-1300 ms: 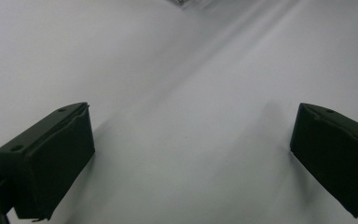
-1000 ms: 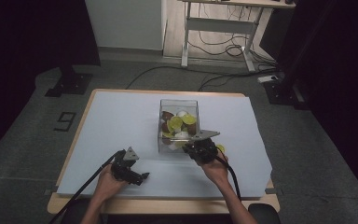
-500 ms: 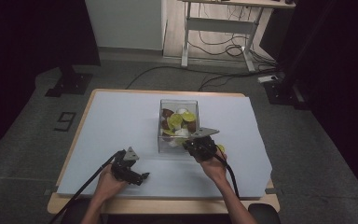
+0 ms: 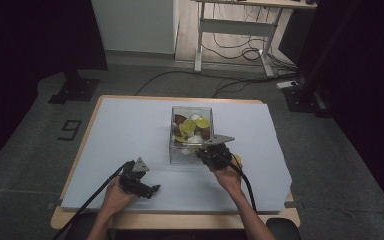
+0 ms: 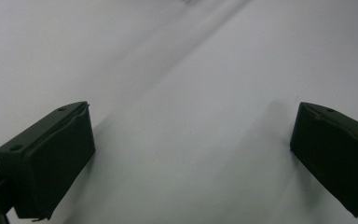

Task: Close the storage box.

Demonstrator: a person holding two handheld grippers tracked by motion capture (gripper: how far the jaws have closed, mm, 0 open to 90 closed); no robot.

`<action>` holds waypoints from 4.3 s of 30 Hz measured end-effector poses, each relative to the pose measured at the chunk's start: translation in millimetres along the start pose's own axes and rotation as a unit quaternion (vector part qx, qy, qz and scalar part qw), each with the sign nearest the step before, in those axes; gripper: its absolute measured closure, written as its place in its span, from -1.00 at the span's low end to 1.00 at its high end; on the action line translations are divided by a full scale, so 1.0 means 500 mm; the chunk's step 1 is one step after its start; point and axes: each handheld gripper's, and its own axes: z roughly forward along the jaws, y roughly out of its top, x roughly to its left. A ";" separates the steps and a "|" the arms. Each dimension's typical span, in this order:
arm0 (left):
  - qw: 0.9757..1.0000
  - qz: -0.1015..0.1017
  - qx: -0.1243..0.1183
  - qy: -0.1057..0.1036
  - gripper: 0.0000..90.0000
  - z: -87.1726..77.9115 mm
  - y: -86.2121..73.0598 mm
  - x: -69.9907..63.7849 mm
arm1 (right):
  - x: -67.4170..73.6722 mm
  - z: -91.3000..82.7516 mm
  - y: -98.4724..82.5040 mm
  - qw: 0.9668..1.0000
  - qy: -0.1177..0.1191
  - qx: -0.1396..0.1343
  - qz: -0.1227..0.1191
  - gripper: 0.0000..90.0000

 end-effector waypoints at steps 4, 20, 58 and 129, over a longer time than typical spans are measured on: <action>1.000 -0.001 -0.001 0.000 -1.00 0.000 0.000 0.000 | 0.001 0.006 -0.001 1.000 -0.011 0.005 -0.006 0.81; 1.000 -0.001 -0.001 0.000 -1.00 0.000 0.000 0.000 | 0.000 0.015 -0.003 1.000 -0.009 0.005 -0.003 0.82; 1.000 -0.001 -0.001 0.000 -1.00 0.000 0.000 0.000 | -0.004 -0.067 -0.028 0.999 0.033 0.021 -0.032 -0.15; 1.000 -0.002 -0.003 0.005 -1.00 -0.001 -0.001 -0.002 | -0.128 -0.179 -0.111 0.995 -0.089 0.040 0.018 -0.94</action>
